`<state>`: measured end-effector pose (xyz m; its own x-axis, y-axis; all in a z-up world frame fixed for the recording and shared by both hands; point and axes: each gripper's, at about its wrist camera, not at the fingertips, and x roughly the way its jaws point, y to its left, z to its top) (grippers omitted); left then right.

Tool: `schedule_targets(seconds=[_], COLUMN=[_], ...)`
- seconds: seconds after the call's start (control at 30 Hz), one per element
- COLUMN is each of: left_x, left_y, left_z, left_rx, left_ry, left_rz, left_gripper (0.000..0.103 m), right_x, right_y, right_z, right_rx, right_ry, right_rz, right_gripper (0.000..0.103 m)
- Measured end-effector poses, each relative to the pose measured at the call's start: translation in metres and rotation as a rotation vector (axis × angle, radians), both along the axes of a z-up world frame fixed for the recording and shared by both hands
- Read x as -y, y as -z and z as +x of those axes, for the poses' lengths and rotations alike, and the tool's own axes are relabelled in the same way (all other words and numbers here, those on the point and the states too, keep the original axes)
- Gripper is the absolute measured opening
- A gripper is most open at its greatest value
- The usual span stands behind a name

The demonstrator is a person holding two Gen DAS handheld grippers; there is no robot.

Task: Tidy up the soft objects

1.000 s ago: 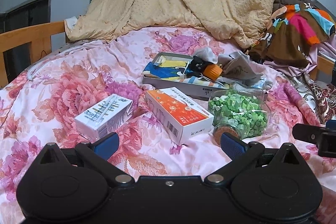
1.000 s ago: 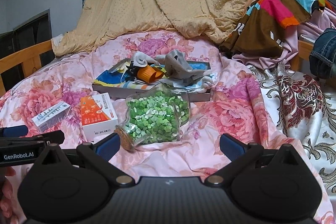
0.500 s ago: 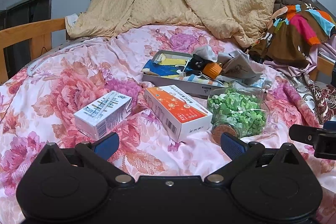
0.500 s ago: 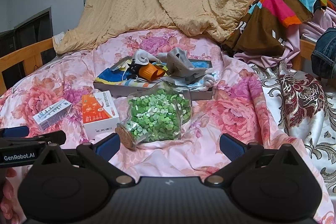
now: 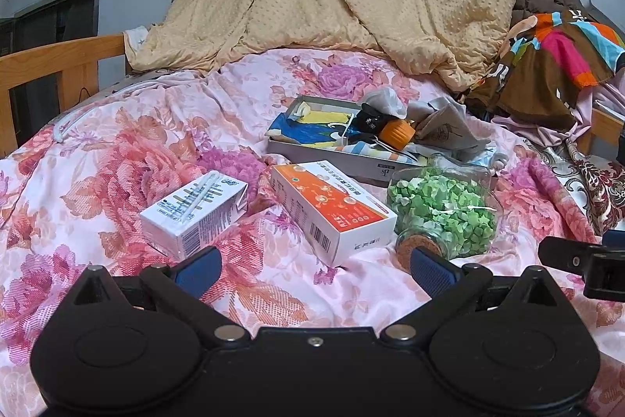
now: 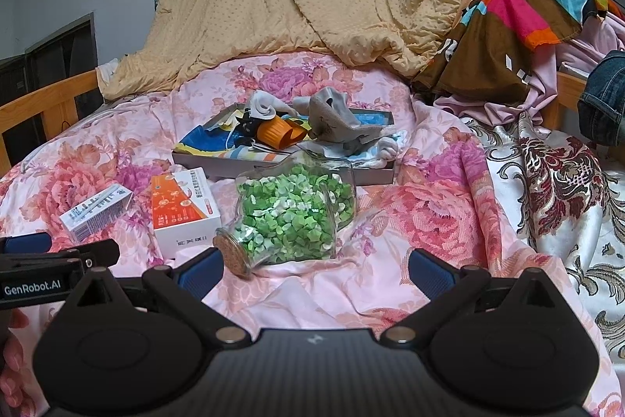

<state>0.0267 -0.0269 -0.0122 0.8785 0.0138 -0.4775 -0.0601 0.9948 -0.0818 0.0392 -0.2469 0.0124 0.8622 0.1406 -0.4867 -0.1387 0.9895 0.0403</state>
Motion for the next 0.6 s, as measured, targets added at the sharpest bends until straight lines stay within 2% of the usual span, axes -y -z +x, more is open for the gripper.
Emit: schedule_targets(seconds=[0.37, 0.47, 0.6], left_x=[-0.0012, -0.0053, -0.0060], left_y=[-0.0003, -0.0006, 0.0009], left_z=[-0.0004, 0.0031, 0.0072], left_rx=[-0.005, -0.041, -0.075], left_ry=[0.000, 0.030, 0.035], left_rz=[-0.004, -0.047, -0.064], left_gripper=[0.102, 0.102, 0.102], right_x=[-0.0001, 0.0003, 0.0003], right_y=[-0.0001, 0.0005, 0.0005], right_z=[0.0002, 0.0002, 0.0002], right_rx=[-0.001, -0.003, -0.003], right_ry=[0.000, 0.000, 0.001], right_rz=[-0.001, -0.002, -0.001], right_gripper=[0.103, 0.103, 0.103])
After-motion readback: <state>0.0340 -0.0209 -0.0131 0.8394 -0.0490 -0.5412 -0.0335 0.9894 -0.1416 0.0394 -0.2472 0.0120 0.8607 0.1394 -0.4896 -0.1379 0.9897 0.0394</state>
